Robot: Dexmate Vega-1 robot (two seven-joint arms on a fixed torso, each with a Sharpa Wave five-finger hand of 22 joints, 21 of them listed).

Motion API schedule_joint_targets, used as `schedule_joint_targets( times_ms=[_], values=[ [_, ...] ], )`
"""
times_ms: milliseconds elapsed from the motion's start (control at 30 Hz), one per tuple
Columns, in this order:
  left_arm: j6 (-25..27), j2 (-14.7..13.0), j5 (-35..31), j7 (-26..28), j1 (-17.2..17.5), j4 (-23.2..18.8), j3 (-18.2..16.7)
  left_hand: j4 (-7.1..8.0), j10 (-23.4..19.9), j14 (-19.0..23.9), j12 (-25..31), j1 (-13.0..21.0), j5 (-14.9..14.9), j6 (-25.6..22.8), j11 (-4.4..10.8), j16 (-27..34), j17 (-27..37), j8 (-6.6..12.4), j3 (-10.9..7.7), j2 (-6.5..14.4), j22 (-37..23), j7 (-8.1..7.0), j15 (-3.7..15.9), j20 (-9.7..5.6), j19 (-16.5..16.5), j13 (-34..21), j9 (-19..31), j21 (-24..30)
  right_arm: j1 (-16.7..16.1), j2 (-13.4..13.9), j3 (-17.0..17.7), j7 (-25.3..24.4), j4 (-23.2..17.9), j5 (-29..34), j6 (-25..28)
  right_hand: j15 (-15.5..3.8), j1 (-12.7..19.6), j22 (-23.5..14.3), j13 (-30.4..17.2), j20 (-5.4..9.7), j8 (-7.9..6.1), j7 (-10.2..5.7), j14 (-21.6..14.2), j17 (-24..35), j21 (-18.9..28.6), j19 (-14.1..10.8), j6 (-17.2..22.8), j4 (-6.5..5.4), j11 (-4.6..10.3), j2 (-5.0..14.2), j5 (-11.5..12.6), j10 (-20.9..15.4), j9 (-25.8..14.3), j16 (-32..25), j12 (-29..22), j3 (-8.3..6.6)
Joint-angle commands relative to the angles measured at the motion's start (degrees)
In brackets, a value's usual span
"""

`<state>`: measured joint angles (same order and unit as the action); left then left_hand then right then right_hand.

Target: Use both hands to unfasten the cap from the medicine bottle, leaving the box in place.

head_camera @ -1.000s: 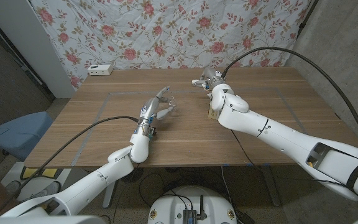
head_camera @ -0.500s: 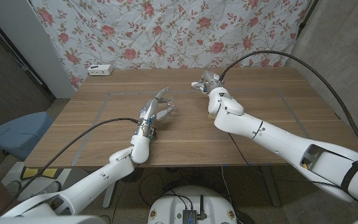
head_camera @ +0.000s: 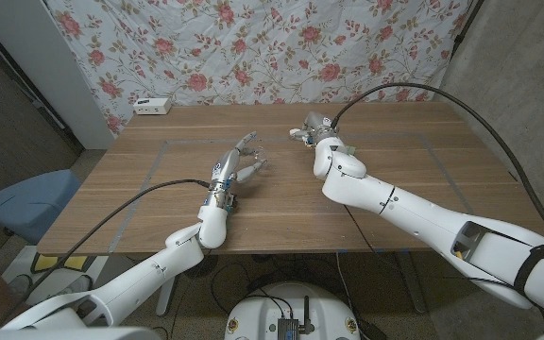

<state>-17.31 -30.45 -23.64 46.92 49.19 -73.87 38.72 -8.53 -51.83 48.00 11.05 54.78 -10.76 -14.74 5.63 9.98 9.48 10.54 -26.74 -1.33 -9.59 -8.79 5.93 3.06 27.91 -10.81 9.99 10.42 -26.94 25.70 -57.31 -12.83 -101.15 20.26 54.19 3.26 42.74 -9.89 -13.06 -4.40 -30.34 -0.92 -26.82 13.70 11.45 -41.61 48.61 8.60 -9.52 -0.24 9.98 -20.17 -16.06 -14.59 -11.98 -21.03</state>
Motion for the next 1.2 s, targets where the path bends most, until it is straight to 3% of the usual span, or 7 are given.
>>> schedule_joint_targets(
  times_ms=[33, 333, 667, 1200],
  values=[
    [2.9, -1.8, -0.2, -1.3, 1.4, -4.4, -1.0, 0.09, -5.3, 0.2, 0.4, 0.6, -0.4, -0.7, 4.46, 0.2, 0.2, 0.32, 0.29, 0.3, -0.2, 0.16, 7.01, 0.16, -0.2, -0.1, 0.1, 0.3, -0.5, 0.0, 0.4, -0.8, 0.0, -1.2, -0.8, -0.22, -0.1, 0.0, 0.0, 0.48, -0.56, -0.21, 0.0, 0.2, -0.1, -0.1, 0.2, 0.02, 0.00, 0.06, 0.4, -0.5, -0.1, 0.2, -0.1, -0.56],
    [5.2, -3.1, -0.6, -2.6, 2.5, -8.1, -2.0, 0.24, -5.2, 0.4, 0.4, 0.5, -0.4, -0.9, 4.28, 0.2, 0.1, 0.29, 0.48, 0.5, -0.2, 0.16, 6.94, 0.00, -0.2, -0.1, 0.1, 0.4, -0.6, 0.2, 0.8, -0.9, -0.1, -1.8, -2.1, -0.09, -0.1, 0.0, 0.0, 0.49, -0.62, -0.23, 0.1, 0.2, -0.1, -0.1, 0.2, 0.01, -0.08, 0.10, 0.4, -0.4, 0.0, 0.3, 0.0, -0.62],
    [5.7, -3.7, -0.6, -3.4, 3.2, -9.3, -2.5, 0.41, -5.0, 0.3, 0.4, 0.3, -0.4, -0.7, 3.92, 0.0, 0.0, 0.11, 0.59, 0.6, -0.1, 0.15, 6.86, -0.02, -0.4, -0.1, 0.1, 0.3, -0.2, 0.8, 0.6, 0.3, -0.5, -2.0, -2.6, -0.23, -0.1, 0.0, -0.1, 0.53, -0.71, -0.24, 0.2, 0.3, -0.1, -0.1, 0.2, 0.02, -0.09, 0.30, 0.4, -0.4, 0.1, 0.2, 0.0, -0.68],
    [8.0, -5.1, -0.4, -4.7, 5.1, -11.3, -3.5, 0.50, -4.3, -0.2, 0.2, 0.0, -0.5, -0.3, 4.17, -0.2, -0.1, 0.00, 0.76, 0.5, -0.1, 0.28, 6.87, -0.15, -1.2, -0.1, 0.1, 0.2, 0.1, -1.2, -0.7, 0.3, 2.3, -2.3, -2.9, -0.28, -0.1, 0.0, -0.1, 0.59, -0.75, -0.32, 0.5, 0.4, -0.2, 0.1, -0.1, 0.06, -0.13, 0.26, 0.4, -0.1, 0.2, 0.4, 0.1, -0.79]
  ],
)
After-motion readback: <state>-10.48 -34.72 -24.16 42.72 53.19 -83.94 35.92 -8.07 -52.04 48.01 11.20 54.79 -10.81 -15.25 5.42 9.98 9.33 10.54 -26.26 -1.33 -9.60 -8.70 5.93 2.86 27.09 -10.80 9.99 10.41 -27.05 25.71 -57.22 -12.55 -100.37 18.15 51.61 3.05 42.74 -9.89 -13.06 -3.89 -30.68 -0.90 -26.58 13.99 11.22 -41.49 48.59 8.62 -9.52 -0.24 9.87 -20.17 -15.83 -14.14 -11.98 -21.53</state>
